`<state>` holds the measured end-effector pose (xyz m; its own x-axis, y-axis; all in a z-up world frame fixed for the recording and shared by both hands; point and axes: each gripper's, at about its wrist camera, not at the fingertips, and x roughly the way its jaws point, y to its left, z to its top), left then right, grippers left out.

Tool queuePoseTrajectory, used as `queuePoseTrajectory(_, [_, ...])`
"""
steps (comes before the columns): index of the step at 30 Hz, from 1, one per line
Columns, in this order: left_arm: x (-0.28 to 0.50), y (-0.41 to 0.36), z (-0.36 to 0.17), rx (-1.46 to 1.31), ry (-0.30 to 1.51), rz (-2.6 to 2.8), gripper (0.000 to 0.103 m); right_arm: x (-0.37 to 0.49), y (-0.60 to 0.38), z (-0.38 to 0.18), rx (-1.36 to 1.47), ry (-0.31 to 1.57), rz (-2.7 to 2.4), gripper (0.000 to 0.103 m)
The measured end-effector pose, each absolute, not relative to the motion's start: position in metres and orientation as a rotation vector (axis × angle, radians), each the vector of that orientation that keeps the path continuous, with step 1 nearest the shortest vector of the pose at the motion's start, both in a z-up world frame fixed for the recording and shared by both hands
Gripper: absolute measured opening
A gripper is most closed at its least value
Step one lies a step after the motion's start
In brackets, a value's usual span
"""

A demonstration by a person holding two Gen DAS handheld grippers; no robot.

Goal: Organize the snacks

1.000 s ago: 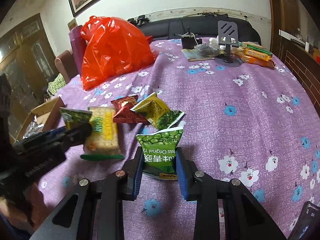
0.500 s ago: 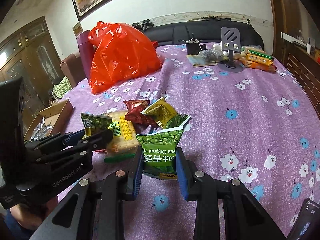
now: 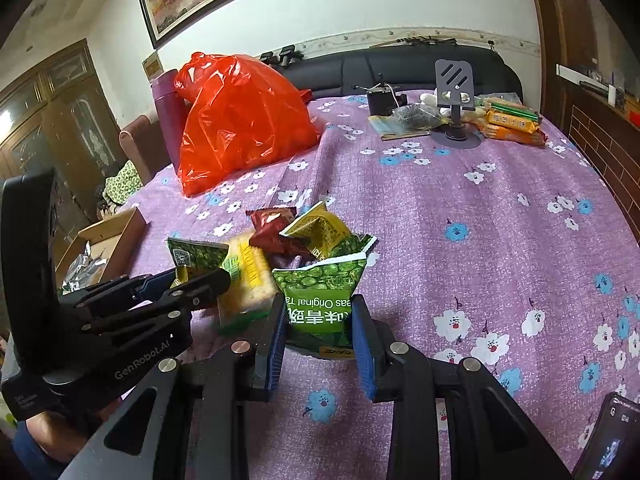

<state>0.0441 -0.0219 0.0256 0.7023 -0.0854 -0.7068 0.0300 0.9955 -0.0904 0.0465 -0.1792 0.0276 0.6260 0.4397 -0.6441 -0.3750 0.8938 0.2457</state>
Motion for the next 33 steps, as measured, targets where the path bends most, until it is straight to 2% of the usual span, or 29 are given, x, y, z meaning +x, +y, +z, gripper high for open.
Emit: queuePoseTrajectory(33, [0.0397,-0.0258,0.031,-0.068,0.765,-0.086,0.029,0.0443,-0.1827,0.0303,0.114,0.739,0.46,0.033])
